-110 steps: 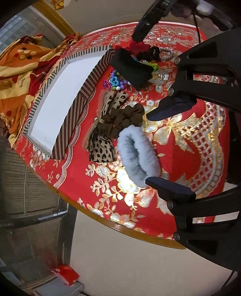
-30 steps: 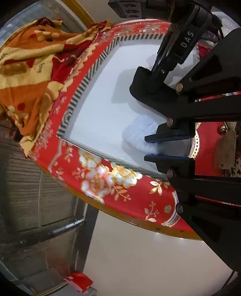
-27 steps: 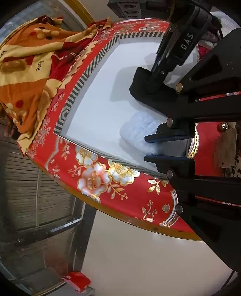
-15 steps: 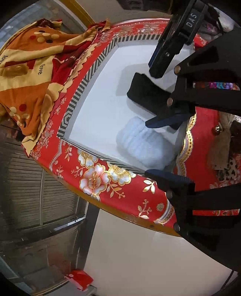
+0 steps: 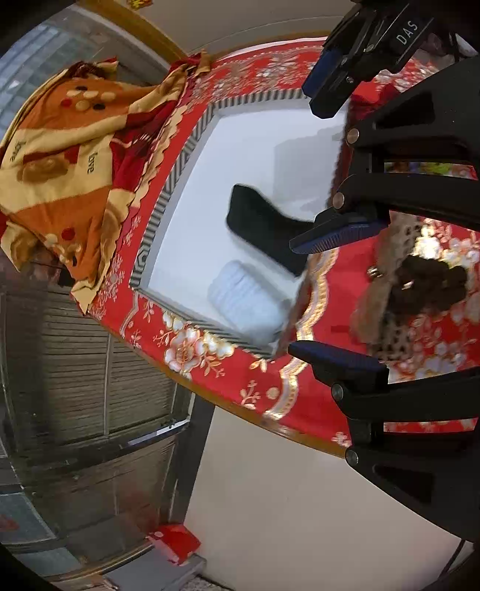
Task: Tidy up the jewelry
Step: 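Withdraw both open tools from the tray back over the accessory pile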
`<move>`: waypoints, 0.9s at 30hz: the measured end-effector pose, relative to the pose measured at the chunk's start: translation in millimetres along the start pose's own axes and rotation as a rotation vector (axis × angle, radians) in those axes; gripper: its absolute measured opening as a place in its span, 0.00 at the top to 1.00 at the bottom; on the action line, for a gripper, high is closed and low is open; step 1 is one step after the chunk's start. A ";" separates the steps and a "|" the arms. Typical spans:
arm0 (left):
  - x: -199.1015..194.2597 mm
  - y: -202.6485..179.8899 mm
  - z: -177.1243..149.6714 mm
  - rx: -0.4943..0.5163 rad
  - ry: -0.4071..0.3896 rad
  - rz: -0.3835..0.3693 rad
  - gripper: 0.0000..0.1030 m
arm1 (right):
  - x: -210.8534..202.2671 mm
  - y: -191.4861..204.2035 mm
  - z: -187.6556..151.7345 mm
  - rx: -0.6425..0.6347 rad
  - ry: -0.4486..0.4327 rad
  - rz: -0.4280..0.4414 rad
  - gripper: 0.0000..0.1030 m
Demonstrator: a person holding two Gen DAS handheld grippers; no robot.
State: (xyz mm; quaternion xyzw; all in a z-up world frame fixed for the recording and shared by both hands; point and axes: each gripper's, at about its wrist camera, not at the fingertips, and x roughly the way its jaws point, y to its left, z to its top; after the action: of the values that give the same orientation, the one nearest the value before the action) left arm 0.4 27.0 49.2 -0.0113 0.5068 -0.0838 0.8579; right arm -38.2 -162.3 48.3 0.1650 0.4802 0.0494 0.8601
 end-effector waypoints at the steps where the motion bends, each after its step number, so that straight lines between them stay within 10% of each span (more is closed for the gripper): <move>1: -4.6 -3.5 -5.4 0.005 -0.004 0.001 0.53 | -5.0 -0.8 -5.7 -0.002 -0.003 -0.007 0.45; 27: -64.4 -71.3 -102.3 0.112 -0.030 0.001 0.53 | -89.1 -24.7 -104.9 0.026 -0.042 -0.071 0.44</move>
State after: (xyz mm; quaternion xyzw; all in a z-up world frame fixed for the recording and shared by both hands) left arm -128.6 -26.6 62.7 0.0358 0.4884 -0.1115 0.8647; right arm -176.0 -182.4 61.4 0.1601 0.4683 0.0088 0.8689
